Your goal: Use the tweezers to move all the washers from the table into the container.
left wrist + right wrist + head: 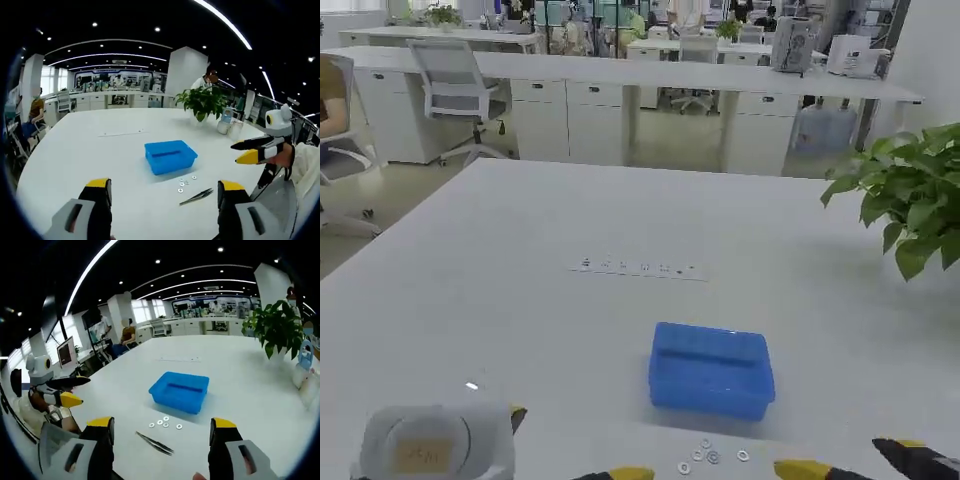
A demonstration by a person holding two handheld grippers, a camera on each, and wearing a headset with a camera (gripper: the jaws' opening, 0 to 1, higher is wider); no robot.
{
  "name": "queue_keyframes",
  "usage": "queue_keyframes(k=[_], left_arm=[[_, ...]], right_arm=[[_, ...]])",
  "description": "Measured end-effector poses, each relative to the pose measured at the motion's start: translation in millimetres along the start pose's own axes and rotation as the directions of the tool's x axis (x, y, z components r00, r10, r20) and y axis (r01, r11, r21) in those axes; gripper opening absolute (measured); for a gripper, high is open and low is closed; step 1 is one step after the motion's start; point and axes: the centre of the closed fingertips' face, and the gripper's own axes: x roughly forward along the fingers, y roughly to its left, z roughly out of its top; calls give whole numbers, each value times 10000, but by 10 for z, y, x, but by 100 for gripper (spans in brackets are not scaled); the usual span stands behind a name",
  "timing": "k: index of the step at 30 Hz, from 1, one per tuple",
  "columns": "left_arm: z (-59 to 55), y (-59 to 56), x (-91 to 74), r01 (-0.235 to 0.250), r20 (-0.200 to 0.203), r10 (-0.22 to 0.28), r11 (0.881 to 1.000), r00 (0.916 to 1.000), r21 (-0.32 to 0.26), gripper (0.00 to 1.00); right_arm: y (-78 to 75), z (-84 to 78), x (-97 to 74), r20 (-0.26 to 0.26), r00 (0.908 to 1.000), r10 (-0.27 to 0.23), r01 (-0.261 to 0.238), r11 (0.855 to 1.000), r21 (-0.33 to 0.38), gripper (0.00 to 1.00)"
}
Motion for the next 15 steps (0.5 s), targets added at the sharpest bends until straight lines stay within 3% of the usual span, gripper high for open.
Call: queue_keyframes(k=[15], left_arm=[[-27, -65, 17, 237, -316, -234, 9997, 9992, 112, 93]], right_arm=[[22, -26, 23, -288, 9995, 105, -112, 9997, -228, 78]])
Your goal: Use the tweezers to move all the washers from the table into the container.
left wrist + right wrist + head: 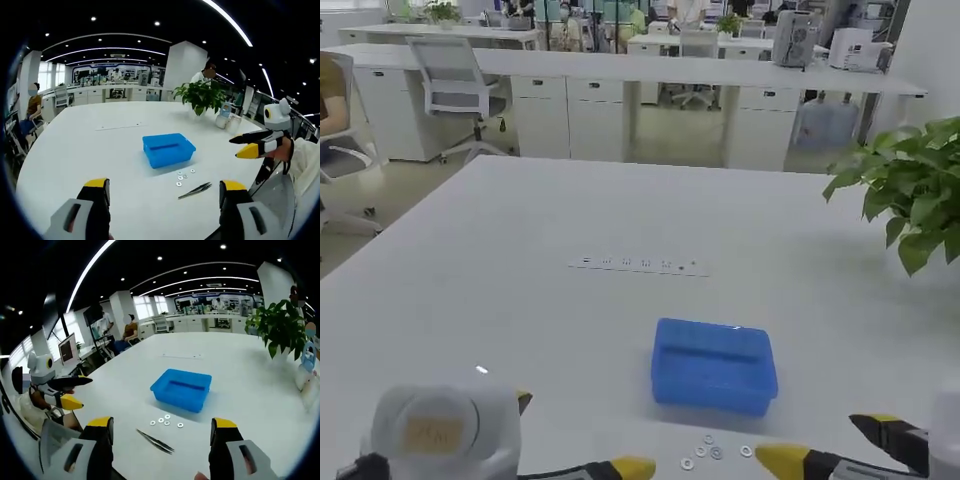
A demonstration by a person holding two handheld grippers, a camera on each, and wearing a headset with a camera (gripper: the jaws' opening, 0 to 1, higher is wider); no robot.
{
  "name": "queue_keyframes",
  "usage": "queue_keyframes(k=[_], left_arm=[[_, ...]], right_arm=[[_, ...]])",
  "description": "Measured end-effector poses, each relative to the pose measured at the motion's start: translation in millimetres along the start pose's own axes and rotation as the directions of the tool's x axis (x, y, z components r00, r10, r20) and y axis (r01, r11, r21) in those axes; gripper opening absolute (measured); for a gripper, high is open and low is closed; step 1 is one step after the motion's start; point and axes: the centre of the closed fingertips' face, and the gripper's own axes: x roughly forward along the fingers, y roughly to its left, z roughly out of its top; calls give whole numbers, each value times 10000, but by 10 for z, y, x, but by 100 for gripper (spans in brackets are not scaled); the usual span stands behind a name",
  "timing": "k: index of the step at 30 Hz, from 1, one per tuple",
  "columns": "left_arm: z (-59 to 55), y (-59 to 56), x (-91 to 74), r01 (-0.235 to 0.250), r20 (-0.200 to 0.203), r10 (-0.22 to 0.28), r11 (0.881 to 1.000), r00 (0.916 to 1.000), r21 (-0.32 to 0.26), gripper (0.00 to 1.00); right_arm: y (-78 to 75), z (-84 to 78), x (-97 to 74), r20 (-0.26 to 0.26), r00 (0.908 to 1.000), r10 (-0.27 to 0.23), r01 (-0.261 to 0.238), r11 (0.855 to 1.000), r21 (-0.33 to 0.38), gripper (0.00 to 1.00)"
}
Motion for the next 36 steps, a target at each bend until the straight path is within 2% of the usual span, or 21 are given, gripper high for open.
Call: queue_keyframes(k=[9, 12, 15, 20, 26, 31, 36], left_arm=[[17, 34, 5, -43, -15, 43, 9999, 10000, 152, 91], [19, 34, 3, 25, -7, -25, 9999, 10000, 155, 91], [26, 52, -7, 40, 4, -40, 9991, 10000, 424, 91], [41, 94, -19, 65, -12, -65, 9985, 10000, 551, 89], [68, 65, -3, 653, -137, -646, 9960, 9978, 608, 82], [69, 77, 49, 900, -402, -868, 9923, 9954, 852, 79], [75, -5, 107, 1414, -478, -1375, 9856, 9894, 924, 73]], right_arm=[[2, 4, 26, -105, 9999, 19, -20, 9999, -140, 78], [11, 23, 37, -30, 9999, 168, -168, 9998, -63, 77], [14, 30, 44, -9, 9997, 234, -234, 9997, -51, 77], [-13, 7, 42, -218, 9994, 265, -269, 9995, -179, 77], [33, 3, 63, -307, 9956, 887, -890, 9960, -96, 70], [14, -77, 108, -797, 9925, 926, -965, 9943, -462, 68], [-18, -87, 110, -871, 9922, 892, -941, 9941, -537, 67]])
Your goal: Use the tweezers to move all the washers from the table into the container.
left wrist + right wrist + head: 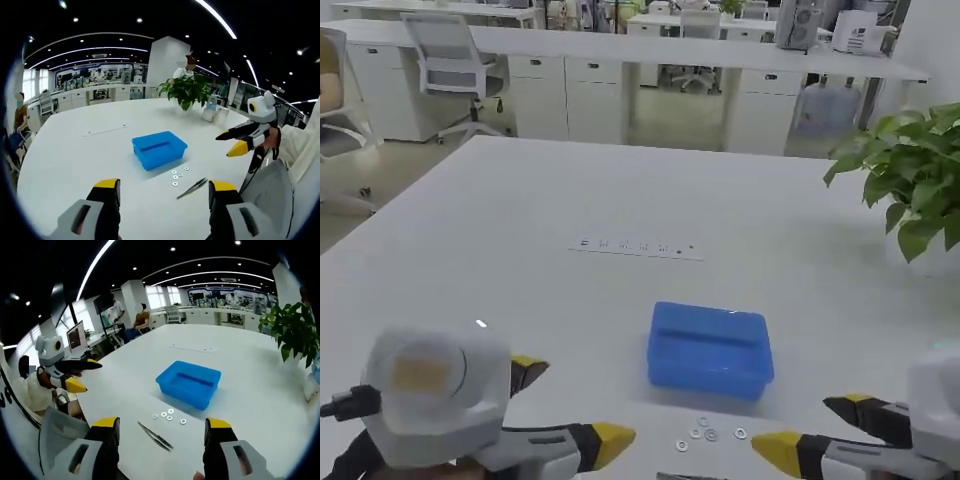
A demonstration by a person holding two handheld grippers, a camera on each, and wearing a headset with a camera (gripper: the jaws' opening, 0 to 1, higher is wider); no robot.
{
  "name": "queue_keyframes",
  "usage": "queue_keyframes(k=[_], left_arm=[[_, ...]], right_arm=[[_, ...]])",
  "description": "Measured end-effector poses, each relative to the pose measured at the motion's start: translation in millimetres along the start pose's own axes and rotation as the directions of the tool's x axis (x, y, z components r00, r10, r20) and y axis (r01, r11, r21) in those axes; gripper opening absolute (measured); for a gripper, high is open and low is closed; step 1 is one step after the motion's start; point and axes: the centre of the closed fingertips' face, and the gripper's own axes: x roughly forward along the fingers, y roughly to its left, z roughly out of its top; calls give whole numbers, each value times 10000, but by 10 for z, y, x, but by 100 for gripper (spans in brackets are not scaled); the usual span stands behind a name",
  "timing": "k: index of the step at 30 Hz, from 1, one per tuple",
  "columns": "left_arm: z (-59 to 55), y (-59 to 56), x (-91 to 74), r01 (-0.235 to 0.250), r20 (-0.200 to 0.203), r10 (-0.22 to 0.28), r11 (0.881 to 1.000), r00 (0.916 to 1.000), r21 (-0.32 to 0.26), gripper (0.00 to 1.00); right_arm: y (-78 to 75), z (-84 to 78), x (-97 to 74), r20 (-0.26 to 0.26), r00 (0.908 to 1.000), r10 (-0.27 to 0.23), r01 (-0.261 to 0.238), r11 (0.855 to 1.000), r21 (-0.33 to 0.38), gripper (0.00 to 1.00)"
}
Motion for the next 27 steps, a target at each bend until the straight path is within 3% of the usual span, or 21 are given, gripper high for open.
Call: queue_keyframes(k=[1, 2, 5, 10, 14, 20, 21, 25, 27], left_arm=[[-12, -56, 51, 421, -122, -418, 9989, 9991, 216, 73], [-24, -112, 103, 843, -253, -832, 9955, 9962, 426, 61], [-72, -228, 177, 1686, -617, -1653, 9843, 9843, 531, 57], [-136, -291, 312, 2434, -874, -2347, 9639, 9681, 1083, 47], [-299, -345, 470, 3093, -1643, -2846, 9388, 9445, 1515, 42], [-484, -407, 726, 3917, -2316, -3519, 9068, 9069, 1560, 35], [-528, -421, 772, 4102, -2474, -3663, 8983, 8970, 1572, 34], [-618, -433, 905, 4398, -2719, -3862, 8811, 8814, 1741, 29], [-696, -438, 981, 4667, -2963, -4047, 8660, 8651, 1797, 26]], right_arm=[[-27, -27, 7, -56, 10000, 4, -3, 9999, 110, 67], [-54, -54, 14, -113, 9999, 9, -6, 9998, 221, 63], [-54, -65, 5, -88, 10000, 42, -39, 9995, 327, 60], [-62, -84, 9, -117, 9996, 246, -240, 9986, 482, 58], [-93, -170, 13, -515, 9983, 273, -253, 9989, 393, 58], [-119, -254, 3, -800, 9967, 144, -100, 9985, 547, 56], [-126, -277, 4, -864, 9962, 96, -44, 9982, 598, 56], [-124, -334, -9, -1002, 9950, -9, 86, 9970, 763, 56], [-124, -355, -12, -1071, 9942, -48, 134, 9967, 802, 56]])
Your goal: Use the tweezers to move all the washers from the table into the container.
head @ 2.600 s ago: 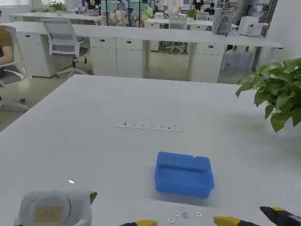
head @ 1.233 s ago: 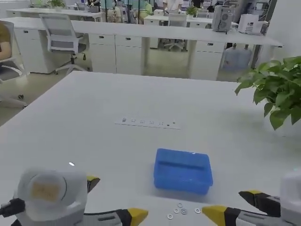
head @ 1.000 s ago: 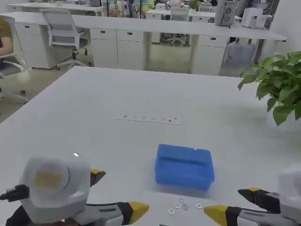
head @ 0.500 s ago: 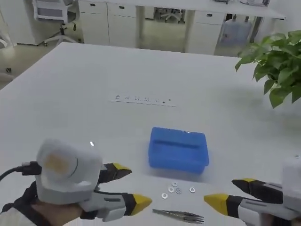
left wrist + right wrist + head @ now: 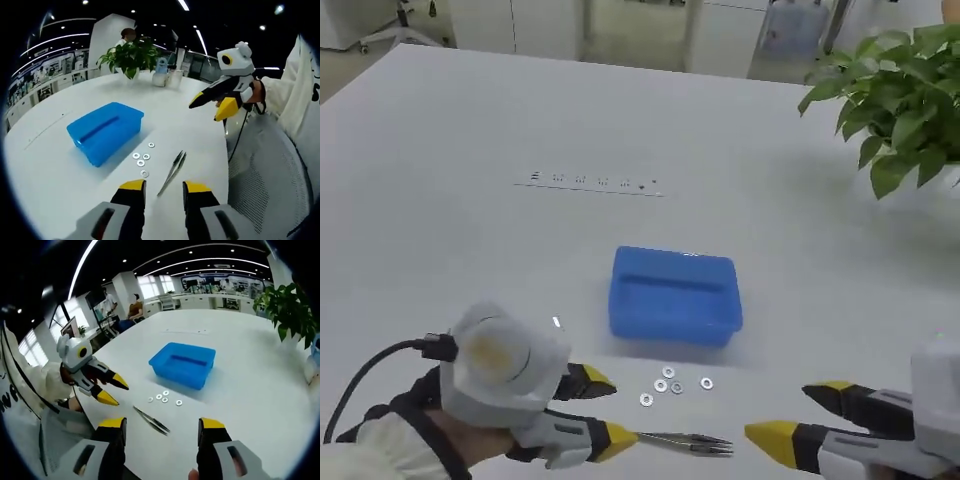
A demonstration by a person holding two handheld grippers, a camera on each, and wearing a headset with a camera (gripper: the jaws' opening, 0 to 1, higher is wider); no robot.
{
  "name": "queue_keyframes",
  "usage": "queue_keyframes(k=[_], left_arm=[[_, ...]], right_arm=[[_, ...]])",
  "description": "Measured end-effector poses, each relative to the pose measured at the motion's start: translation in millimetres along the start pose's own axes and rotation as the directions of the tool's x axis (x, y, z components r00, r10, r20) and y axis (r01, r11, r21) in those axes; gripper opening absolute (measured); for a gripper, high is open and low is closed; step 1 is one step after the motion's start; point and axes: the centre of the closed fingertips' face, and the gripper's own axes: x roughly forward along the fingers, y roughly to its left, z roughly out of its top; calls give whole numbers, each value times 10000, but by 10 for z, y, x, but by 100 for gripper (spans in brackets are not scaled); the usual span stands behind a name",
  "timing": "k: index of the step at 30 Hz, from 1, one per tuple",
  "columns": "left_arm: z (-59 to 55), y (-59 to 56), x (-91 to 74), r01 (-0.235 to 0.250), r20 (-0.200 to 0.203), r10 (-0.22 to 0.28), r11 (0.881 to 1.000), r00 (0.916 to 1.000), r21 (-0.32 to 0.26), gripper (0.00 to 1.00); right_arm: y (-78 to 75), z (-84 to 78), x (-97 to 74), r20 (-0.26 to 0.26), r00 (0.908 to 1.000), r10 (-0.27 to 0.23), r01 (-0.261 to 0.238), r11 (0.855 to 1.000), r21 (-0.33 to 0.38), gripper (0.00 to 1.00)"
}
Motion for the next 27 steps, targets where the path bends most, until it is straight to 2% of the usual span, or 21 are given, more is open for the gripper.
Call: queue_keyframes(k=[3, 7, 13, 14, 15, 19, 27], left_arm=[[-86, 1, 113, 313, -351, -301, 9989, 9989, 359, 24], [-195, 27, 243, 503, -708, -461, 9970, 9964, 594, 20], [-290, 3, 317, 874, -873, -817, 9941, 9928, 640, 14], [-320, 18, 313, 832, -1014, -733, 9917, 9921, 978, 13], [-299, 15, 347, 832, -907, -758, 9932, 9930, 812, 8], [-282, 19, 346, 758, -818, -673, 9916, 9944, 1052, 2], [-293, -4, 317, 793, -927, -662, 9862, 9935, 1455, 0]], right_arm=[[1, -16, -1, -46, 10000, -26, 26, 9999, 127, 56], [19, -22, -2, -80, 10000, -27, 29, 9998, 219, 54], [62, -38, 36, -221, 9997, 49, -45, 9998, 198, 53], [69, -34, 44, -226, 9997, 69, -65, 9998, 172, 53], [72, -30, 47, -217, 9997, 76, -73, 9998, 166, 53], [102, 1, 63, -173, 9997, 152, -150, 9998, 116, 52], [209, 48, 109, -327, 9989, 339, -353, 9985, -424, 52]])
